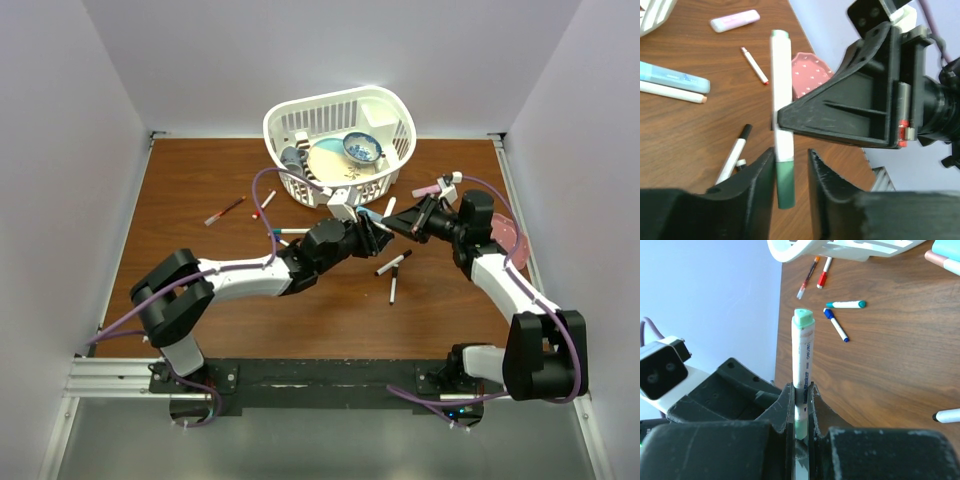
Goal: Open the pen caps
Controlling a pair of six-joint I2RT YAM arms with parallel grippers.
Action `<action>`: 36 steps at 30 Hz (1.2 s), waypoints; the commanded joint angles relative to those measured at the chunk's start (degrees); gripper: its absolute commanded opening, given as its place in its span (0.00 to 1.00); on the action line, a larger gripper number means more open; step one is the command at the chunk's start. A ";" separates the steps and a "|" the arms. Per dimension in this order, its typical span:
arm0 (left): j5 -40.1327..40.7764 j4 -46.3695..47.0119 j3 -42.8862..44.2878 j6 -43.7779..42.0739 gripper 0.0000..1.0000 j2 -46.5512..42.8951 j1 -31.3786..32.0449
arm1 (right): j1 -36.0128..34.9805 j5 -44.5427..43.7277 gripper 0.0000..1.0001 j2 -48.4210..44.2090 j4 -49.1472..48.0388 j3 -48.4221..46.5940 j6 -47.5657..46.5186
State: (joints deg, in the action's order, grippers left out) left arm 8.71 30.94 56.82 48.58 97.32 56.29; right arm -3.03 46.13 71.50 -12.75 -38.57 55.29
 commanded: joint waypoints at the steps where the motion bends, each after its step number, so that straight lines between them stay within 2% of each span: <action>1: -0.54 -0.08 3.21 -3.49 0.27 0.33 0.05 | -0.05 2.12 0.00 -0.84 -3.15 0.60 0.09; 2: -1.41 -0.09 3.21 -4.10 0.20 0.24 -0.04 | -0.05 2.38 0.00 -0.75 -3.15 0.60 -0.18; 3: -2.02 -0.18 3.21 -4.19 0.00 0.24 -0.30 | 0.04 2.47 0.00 -0.67 -2.98 0.60 -0.70; 6: -5.45 -1.49 2.69 -4.89 0.00 -0.46 -1.45 | -0.05 3.26 0.00 -1.10 -1.76 -0.19 -5.96; 7: -6.76 -1.58 2.16 -5.16 0.00 -1.25 -1.88 | -0.05 3.61 0.05 -1.45 -1.49 -0.63 -8.16; 8: -10.17 -1.50 0.59 -6.12 0.00 -1.69 -2.85 | -0.05 4.66 0.26 -2.15 -1.57 -1.50 -14.79; 10: -14.40 -1.32 -2.65 -6.91 0.00 -3.53 -4.25 | -0.05 9.93 0.45 -3.03 2.44 -3.61 -24.82; 11: -19.03 -1.32 -3.81 -7.79 0.00 -4.15 -5.91 | -0.05 11.95 0.59 -3.39 7.17 -7.71 -39.49; 12: -21.43 -1.32 -5.21 -8.14 0.00 -4.85 -6.80 | -0.05 14.14 0.68 -3.30 20.18 -10.36 -46.95; 13: -24.24 -1.23 -7.49 -8.76 0.00 -6.08 -7.85 | -0.05 14.95 0.74 -3.21 26.92 -12.91 -54.42; 14: -29.75 -1.32 -8.55 -9.46 0.00 -6.78 -9.87 | -0.05 15.13 0.79 -3.13 33.43 -17.29 -69.11; 15: -32.41 -1.67 -9.44 -9.99 0.00 -7.40 -10.76 | -0.05 15.65 0.86 -3.39 42.20 -18.64 -74.48; 16: -34.88 -3.24 -10.58 -10.78 0.00 -8.45 -11.64 | -0.05 16.27 0.87 -3.48 46.20 -19.52 -80.36; 17: -38.56 -4.64 -10.93 -12.87 0.00 -8.90 -12.60 | -0.05 16.62 0.88 -3.74 50.76 -21.27 -94.78; 18: -40.25 -6.05 -10.94 -14.29 0.00 -9.51 -12.87 | -0.14 17.49 0.88 -3.83 61.51 -22.07 -103.36; 19: -41.65 -9.37 -10.59 -15.52 0.00 -9.69 -12.96 | -0.31 18.72 0.89 -3.74 67.36 -22.51 -112.59; 20: -44.28 -10.88 -10.24 -17.71 0.00 -9.69 -12.96 | -0.66 18.65 0.91 -3.57 74.38 -23.13 -136.08; 21: -46.05 -12.29 -9.80 -18.60 0.00 -9.52 -12.96 | -1.36 17.52 0.94 -2.61 88.46 -22.96 -148.41; 23: -49.56 -16.95 -8.13 -21.23 0.00 -9.08 -12.79 | -4.70 11.54 0.93 -1.55 95.08 -21.82 -165.86; 28: -53.09 -24.42 -5.32 -25.19 0.00 -8.63 -12.87 | -13.12 7.23 0.88 -3.20 84.58 -19.89 -157.08; 32: -56.69 -24.87 -5.23 -25.90 0.00 -8.64 -12.79 | -20.16 2.22 0.86 -4.62 74.73 -17.60 -146.72; 36: -59.94 -24.96 -5.14 -26.52 0.00 -8.55 -12.09 | -23.42 -1.56 0.79 -3.48 69.46 -16.89 -143.01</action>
State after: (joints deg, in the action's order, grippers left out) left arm -44.95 7.14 49.41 24.71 89.80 43.59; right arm -24.12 49.36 68.18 63.75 -56.29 -91.07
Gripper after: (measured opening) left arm 0.159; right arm 0.831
